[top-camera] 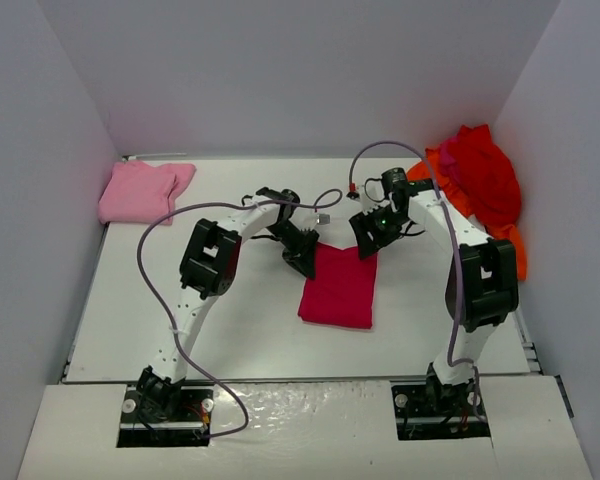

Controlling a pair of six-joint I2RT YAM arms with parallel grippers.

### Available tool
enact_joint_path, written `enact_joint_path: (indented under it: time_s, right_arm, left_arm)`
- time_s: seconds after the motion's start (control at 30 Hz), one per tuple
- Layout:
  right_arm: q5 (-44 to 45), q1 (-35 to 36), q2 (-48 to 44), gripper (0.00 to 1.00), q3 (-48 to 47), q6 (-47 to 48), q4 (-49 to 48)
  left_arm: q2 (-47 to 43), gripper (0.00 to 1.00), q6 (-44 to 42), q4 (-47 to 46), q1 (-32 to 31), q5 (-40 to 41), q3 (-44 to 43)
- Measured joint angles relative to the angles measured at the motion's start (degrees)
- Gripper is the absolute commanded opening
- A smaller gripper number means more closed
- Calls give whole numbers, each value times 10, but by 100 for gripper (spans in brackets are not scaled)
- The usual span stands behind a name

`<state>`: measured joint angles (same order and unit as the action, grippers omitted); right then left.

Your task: Fold and stack the t-shirts

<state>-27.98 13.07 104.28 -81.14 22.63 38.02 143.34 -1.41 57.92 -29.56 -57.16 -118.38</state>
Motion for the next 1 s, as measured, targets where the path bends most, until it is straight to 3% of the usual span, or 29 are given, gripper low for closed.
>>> enact_joint_path:
  time_s: [0.13,0.23,0.4,0.57,0.67,0.8,0.93,1.0]
  right_arm:
    - [33,-20,-86,53,-1,6,-2]
    - [45,-48,-174,54,0,8,-18]
    - [52,-73,-264,54,16,8,-53]
    - [37,-71,-247,53,45,6,-61]
    - [29,-70,-227,53,53,4,-61]
    - [21,-70,-222,53,55,2,-62]
    - [18,-70,-222,53,59,2,-71]
    - [17,-70,-223,53,65,2,-77]
  left_arm:
    - [-39,0,-5,-16,5,68,28]
    - [-81,0,-30,-24,26,171,47]
    - [-95,0,-94,-10,126,327,-8]
    - [-89,0,-153,-8,249,446,-107]
    - [-88,0,-190,-8,291,507,-149]
    - [-60,0,-247,-8,293,580,-228]
    - [6,0,-284,-7,272,608,-339]
    - [21,0,-304,-9,261,618,-353]
